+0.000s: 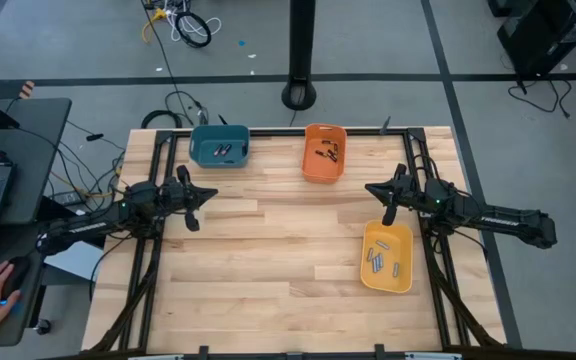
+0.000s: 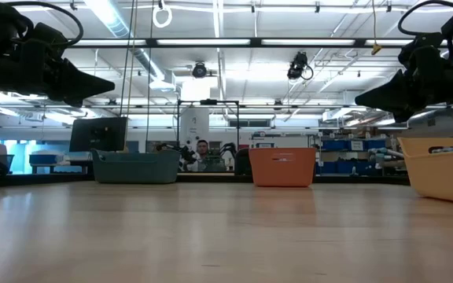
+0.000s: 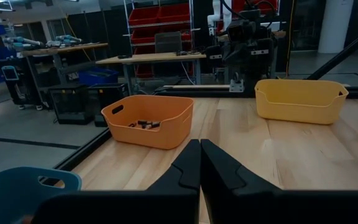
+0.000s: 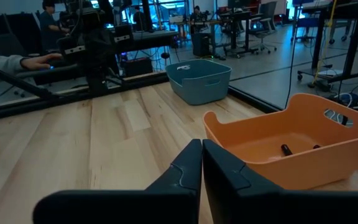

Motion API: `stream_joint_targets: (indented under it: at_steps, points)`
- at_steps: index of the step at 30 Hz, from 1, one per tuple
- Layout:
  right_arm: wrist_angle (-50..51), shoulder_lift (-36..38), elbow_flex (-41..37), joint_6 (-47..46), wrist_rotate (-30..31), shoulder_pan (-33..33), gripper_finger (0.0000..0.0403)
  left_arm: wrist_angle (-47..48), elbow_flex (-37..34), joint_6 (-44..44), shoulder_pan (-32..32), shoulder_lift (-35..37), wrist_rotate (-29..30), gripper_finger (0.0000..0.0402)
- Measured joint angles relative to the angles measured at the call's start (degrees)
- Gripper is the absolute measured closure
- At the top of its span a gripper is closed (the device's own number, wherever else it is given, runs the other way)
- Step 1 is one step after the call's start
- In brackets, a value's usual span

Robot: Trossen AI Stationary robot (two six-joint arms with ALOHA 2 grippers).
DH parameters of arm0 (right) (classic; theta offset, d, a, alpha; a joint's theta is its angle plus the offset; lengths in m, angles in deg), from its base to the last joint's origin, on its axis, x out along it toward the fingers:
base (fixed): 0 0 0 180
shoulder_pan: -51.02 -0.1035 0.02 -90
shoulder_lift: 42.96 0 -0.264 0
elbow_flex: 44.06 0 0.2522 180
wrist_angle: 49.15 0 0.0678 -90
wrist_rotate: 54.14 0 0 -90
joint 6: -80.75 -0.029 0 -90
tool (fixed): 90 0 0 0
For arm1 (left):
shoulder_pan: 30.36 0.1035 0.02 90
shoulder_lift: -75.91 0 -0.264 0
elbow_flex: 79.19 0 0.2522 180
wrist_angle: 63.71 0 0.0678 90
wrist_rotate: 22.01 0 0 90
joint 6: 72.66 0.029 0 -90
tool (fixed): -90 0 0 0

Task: Sort batteries
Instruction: Return to Home Position

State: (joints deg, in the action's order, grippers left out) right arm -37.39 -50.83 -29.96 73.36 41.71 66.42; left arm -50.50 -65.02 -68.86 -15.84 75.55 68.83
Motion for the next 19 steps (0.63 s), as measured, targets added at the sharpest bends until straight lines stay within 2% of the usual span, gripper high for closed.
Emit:
stream_joint_targets:
  at_steps: [19]
  points:
    - [0.01,0.0,0.0,-0.01,0.0,0.0,0.0378,0.0,0.0,0.0,0.0,0.0,0.02,0.0389]
